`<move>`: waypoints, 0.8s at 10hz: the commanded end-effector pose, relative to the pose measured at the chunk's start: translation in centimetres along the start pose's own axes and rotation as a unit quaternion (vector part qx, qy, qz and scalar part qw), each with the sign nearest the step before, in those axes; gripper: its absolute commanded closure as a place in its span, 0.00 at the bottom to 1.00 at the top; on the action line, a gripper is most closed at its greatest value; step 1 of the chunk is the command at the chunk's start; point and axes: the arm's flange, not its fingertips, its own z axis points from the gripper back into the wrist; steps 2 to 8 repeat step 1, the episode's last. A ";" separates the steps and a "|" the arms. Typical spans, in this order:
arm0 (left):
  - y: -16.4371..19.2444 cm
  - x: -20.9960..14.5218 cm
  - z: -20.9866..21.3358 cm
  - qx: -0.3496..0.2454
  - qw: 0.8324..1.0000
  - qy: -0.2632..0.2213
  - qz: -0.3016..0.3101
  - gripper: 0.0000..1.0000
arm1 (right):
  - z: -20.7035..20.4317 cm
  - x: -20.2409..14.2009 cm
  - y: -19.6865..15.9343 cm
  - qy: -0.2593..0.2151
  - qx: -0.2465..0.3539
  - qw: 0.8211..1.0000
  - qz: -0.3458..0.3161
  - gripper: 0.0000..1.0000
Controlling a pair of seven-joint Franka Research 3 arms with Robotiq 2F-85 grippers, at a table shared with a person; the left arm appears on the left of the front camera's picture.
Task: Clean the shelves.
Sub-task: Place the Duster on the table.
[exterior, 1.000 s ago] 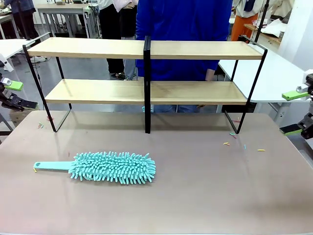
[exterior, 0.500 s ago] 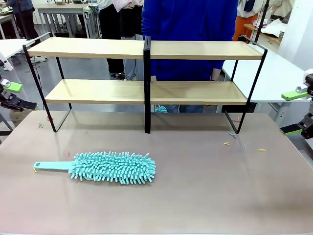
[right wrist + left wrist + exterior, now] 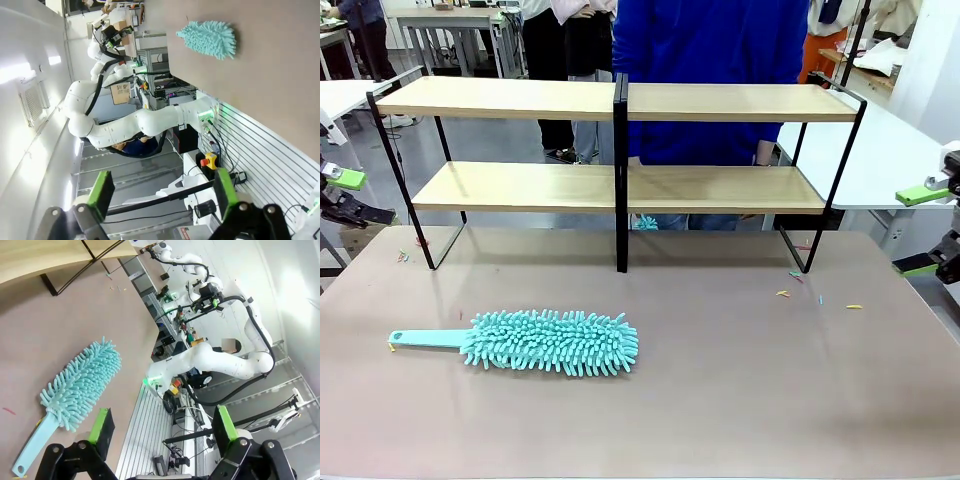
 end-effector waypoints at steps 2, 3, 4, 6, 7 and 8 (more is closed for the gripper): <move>0.0 -0.3 -0.1 0.002 1.000 -0.001 -0.008 0.00 | 0.2 -0.1 0.4 0.001 0.002 1.000 0.004 0.00; 0.0 -0.3 -0.1 0.002 1.000 -0.001 -0.008 0.00 | 0.2 -0.1 0.4 0.001 0.002 1.000 0.004 0.00; 0.0 -0.3 -0.1 0.002 1.000 -0.001 -0.008 0.00 | 0.2 -0.1 0.4 0.001 0.002 1.000 0.004 0.00; 0.0 -0.3 -0.1 0.002 1.000 -0.001 -0.008 0.00 | 0.2 -0.1 0.4 0.001 0.002 1.000 0.004 0.00; 0.0 -0.3 -0.1 0.002 1.000 -0.001 -0.008 0.00 | 0.2 -0.1 0.4 0.001 0.002 1.000 0.004 0.00; 0.0 -0.3 -0.1 0.002 1.000 -0.001 -0.008 0.00 | 0.2 -0.1 0.4 0.001 0.002 1.000 0.004 0.00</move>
